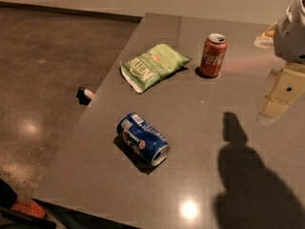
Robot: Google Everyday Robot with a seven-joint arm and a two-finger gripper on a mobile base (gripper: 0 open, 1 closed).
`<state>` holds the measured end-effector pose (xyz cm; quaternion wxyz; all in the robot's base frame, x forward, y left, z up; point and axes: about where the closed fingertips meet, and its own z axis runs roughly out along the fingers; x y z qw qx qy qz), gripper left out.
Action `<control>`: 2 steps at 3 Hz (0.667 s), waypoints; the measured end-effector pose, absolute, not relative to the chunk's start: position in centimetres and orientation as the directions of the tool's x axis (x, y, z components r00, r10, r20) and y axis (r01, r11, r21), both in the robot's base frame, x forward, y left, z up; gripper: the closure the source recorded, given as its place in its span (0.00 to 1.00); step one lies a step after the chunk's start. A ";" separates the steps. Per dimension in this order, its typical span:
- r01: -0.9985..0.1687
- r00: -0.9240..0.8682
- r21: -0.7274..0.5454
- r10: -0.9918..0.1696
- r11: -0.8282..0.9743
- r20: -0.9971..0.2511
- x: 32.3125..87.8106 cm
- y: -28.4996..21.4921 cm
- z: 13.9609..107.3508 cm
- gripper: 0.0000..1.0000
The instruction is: Pick pepsi can
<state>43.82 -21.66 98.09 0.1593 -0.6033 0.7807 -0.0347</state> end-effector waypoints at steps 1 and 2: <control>-0.931 -0.221 -0.246 -0.953 0.270 -0.207 43.8 -21.7 98.1 0.00; -0.931 -0.221 -0.246 -0.953 0.270 -0.207 43.8 -21.7 98.2 0.00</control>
Offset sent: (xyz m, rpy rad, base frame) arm -0.0141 0.0405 -0.0293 0.2223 0.1317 -0.0508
